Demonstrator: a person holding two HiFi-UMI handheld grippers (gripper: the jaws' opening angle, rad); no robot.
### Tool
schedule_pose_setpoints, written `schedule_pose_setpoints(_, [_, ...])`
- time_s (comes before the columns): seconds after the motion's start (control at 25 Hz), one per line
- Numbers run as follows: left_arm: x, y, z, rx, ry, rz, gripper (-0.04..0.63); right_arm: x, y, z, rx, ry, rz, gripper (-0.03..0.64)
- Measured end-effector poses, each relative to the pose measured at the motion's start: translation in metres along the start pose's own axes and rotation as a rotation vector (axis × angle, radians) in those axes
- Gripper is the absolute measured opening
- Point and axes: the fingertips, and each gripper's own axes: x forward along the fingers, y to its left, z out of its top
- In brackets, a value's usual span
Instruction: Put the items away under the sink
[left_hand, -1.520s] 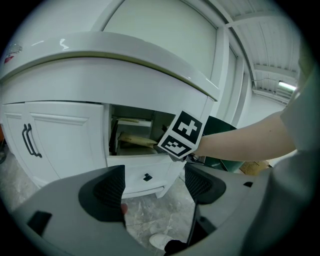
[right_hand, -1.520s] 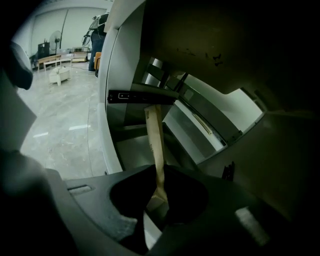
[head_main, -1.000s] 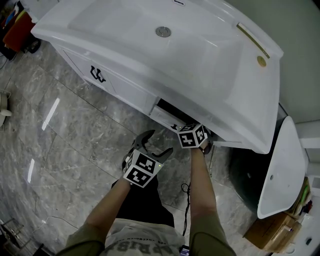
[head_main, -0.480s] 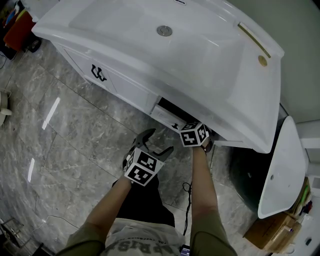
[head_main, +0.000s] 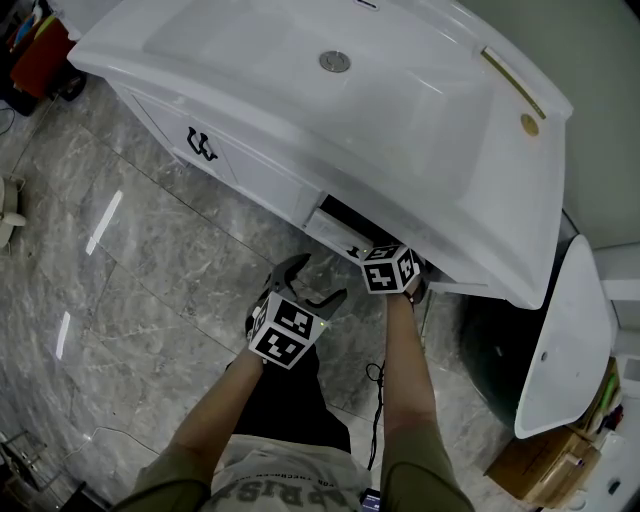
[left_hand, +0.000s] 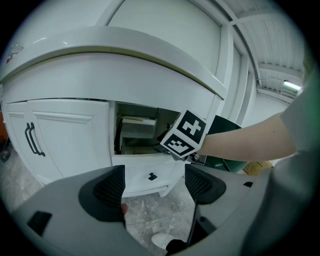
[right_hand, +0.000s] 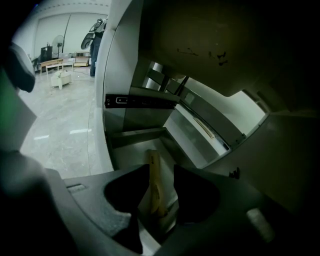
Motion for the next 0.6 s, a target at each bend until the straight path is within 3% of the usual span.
schedule_pose_setpoints(0.24, [-0.009, 0.001, 0.006, -0.004, -0.007, 0.014, 0.357, -0.012, -0.011, -0.002, 0.030, -0.013, -0.049, 0.143])
schedule_pose_setpoints(0.6, [-0.039, -0.010, 0.021, -0.022, -0.014, 0.026, 0.357, -0.050, -0.001, -0.007, 0.054, -0.017, -0.037, 0.143])
